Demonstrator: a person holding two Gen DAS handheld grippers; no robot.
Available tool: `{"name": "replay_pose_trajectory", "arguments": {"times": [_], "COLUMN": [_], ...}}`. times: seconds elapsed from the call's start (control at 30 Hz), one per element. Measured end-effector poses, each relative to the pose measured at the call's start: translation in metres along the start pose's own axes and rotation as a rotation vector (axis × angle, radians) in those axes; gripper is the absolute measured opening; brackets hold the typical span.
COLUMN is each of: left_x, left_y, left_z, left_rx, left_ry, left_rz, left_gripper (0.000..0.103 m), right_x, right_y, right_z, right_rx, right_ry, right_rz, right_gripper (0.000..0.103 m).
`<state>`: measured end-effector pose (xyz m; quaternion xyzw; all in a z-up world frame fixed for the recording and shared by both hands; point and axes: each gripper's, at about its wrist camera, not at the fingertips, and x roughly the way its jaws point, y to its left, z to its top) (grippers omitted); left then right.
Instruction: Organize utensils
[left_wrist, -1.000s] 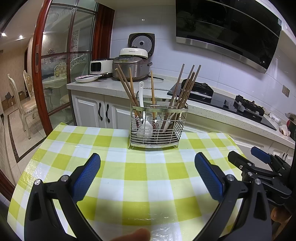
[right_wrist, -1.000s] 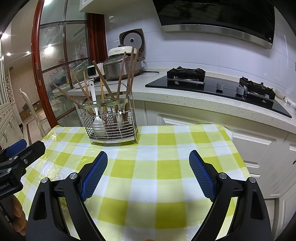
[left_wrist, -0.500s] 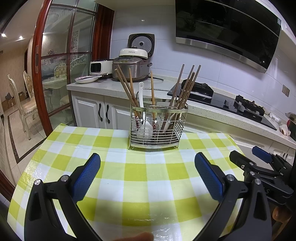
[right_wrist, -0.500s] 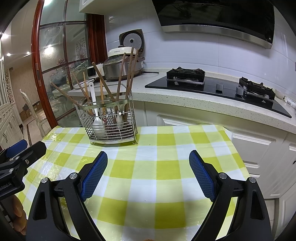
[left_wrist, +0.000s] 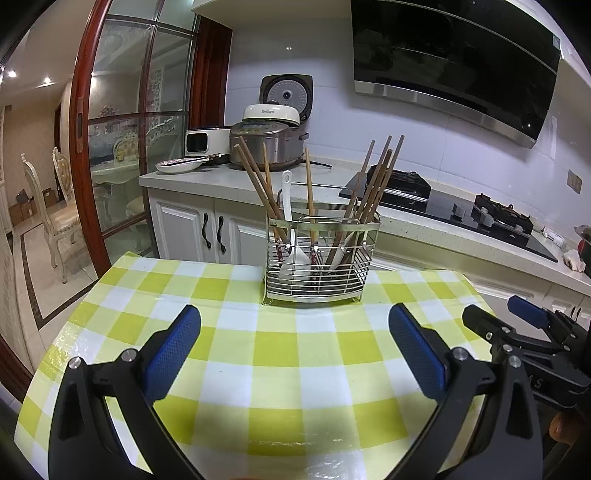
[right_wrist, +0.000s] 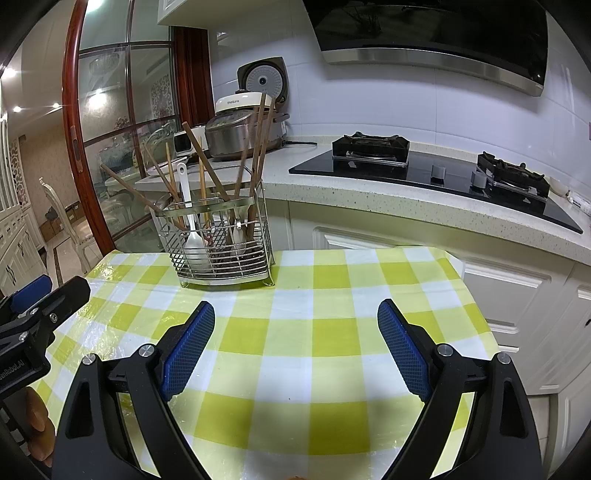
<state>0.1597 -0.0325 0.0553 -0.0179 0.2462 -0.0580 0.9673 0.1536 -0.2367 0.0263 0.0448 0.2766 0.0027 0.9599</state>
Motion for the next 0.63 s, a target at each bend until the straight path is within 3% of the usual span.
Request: {"name": "replay_pose_trajectory", "arguments": {"times": [0.63], "left_x": [0.0037], "left_y": [0.0012], "left_z": [-0.0010], "left_rx": [0.021], "left_ry": [0.016], "left_rz": [0.002], "left_gripper": [0.099], "right_x": [-0.0010], "right_y": [-0.0009], "right_z": [0.0002], "right_rx": [-0.005], "right_ry": [-0.001], "right_rz": [0.000], "right_gripper": [0.084]}}
